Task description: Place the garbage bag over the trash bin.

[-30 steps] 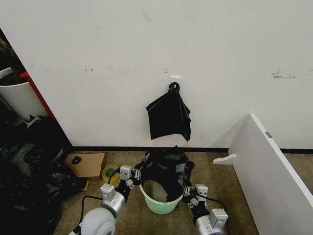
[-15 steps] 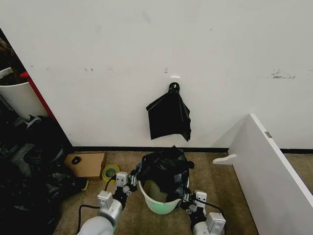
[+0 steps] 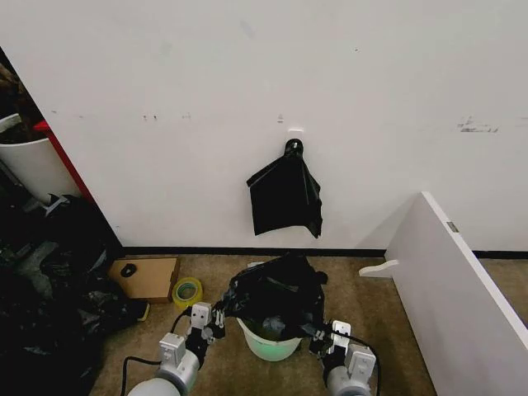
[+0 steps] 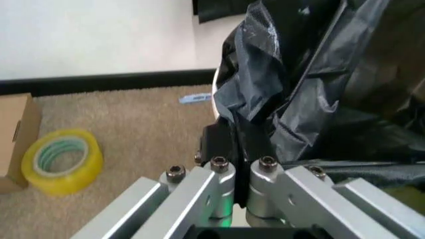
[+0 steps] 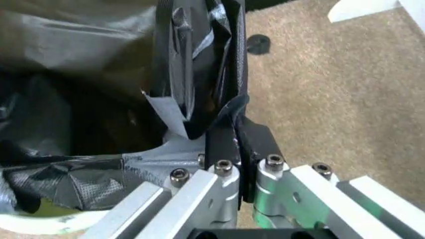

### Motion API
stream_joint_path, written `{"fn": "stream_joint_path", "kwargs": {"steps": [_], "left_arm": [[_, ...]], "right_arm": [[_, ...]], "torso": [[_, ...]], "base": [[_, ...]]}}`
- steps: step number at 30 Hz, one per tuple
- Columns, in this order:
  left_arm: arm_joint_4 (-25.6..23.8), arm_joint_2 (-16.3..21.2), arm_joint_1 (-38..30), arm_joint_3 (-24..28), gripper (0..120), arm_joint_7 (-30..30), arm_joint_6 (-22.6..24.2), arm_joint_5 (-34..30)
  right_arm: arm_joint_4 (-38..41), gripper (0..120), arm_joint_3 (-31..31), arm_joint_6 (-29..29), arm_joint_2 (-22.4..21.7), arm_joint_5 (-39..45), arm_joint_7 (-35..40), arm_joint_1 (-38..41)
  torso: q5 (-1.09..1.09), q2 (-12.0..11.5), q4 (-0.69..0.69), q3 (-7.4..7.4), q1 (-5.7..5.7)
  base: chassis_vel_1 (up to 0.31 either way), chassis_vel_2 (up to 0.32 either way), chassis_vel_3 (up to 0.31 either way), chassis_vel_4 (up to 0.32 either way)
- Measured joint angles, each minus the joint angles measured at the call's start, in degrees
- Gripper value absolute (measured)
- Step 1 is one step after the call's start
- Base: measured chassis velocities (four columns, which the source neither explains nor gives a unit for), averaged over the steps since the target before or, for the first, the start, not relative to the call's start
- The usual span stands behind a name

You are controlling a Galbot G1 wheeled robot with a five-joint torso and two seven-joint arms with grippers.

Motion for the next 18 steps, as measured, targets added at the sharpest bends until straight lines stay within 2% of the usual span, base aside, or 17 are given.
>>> {"fn": "stream_joint_path", "kwargs": {"steps": [4, 18], "left_arm": [[-0.2, 0.0, 0.7, -0.1, 0, -0.6, 0.8, 0.2], [-2.7, 2.0, 4.3, -0.1, 0, -1.7, 6.3, 0.7]], "right_arm": [[0.0, 0, -0.1, -1.4, 0.0, 0.4, 1.3, 0.2], [0.5, 0, -0.9, -12.1, -1.5, 4.4, 5.0, 2.0]], "torso": [[0.0, 0.0, 0.0, 0.0, 0.0], [0.0, 0.0, 0.0, 0.0, 0.0]], "base": [[0.0, 0.0, 0.0, 0.0], [0.0, 0.0, 0.0, 0.0]]}}
